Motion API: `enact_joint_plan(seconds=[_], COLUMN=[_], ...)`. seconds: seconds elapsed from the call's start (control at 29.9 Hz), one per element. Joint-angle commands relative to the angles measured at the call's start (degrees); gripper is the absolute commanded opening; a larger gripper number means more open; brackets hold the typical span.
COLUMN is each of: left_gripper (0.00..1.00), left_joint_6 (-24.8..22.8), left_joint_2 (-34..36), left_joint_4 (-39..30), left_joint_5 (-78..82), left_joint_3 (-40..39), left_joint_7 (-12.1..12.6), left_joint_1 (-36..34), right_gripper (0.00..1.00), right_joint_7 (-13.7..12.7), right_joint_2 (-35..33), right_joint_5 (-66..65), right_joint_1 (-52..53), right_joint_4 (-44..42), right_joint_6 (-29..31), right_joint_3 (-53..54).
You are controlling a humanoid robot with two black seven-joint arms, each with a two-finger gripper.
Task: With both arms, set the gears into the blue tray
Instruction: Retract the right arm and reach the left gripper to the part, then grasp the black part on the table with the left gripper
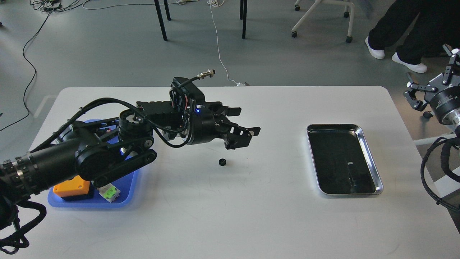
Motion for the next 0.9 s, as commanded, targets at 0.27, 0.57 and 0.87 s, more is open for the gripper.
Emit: enact_joint_plan(seconds=[0.27,0.57,0.87], left_gripper=[0.64,0.56,0.35], left_joint_6=[6.77,6.94,7.12], left_joint_2=[-5.31,-6.72,-5.41], left_joint_4=[11.27,17.34,17.43], left_joint_5=[11.13,10.7,10.26], left_joint_3=[7.77,7.77,7.33], left_joint_7=[0.19,0.19,0.28], left_joint_1=[7.34,7.34,7.6], right_gripper=[0.98,0.98,0.98], right_joint_7=[0.0,0.0,0.0], right_joint_2=[-1.29,-1.38,-1.47], right_joint_5=[-0.03,-0.03,-0.03], right_joint_1=[-6.0,-6.0,-5.91], right_joint_4=[0.78,0.87,0.96], right_joint_6=[3.46,3.37,3.37], right_joint_3=[2.08,2.52,3.75])
